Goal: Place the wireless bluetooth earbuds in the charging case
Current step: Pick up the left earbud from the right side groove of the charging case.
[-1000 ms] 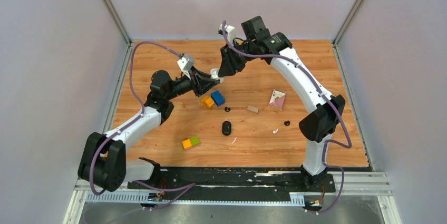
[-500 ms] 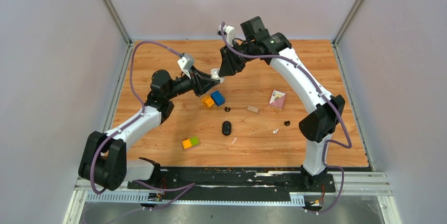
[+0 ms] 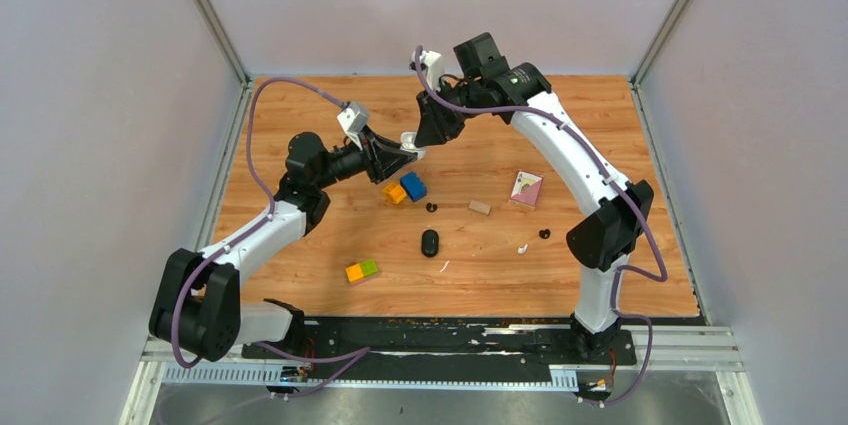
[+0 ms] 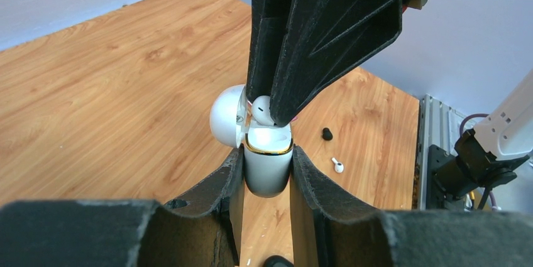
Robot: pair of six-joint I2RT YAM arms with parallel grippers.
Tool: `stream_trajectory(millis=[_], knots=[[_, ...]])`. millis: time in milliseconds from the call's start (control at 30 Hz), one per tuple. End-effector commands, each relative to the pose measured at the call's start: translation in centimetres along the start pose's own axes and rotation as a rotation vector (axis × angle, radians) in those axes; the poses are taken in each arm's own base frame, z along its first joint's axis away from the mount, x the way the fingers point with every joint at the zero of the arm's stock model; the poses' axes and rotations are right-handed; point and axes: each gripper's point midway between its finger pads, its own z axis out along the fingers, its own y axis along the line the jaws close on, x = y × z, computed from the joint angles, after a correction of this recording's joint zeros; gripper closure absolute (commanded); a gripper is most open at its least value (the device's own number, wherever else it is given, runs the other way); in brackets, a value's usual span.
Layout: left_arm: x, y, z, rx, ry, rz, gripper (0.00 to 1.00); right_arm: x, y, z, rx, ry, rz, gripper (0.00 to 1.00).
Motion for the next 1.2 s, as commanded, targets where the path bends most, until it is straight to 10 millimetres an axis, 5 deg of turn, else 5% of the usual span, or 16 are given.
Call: stream_trajectory(millis=[0,233,800,1167], knots=[[-4.5,-1.1,0.4,0.038,-0.119,0.125,1.00,-0.1,1.4,-1.1,-0.003,0.012,-0.029,0.91],[-2.8,-1.4,0.0,0.063,-0.083,0.127,1.00,-2.1,2.5,-4.0,0.029,-0.045,-0.120,0.92],[-1.6,-2.0,-0.2,0.109,-0.036,0.118,1.00,-3.0,4.1,-5.8,-0.010,-0.109,-0.223,0.92],[-1.6,-6.0,-0.9,0.361,0.029,0.156,1.00,-4.2,8.2,-7.1,-0.155,-0.269,-0.520,0.90]])
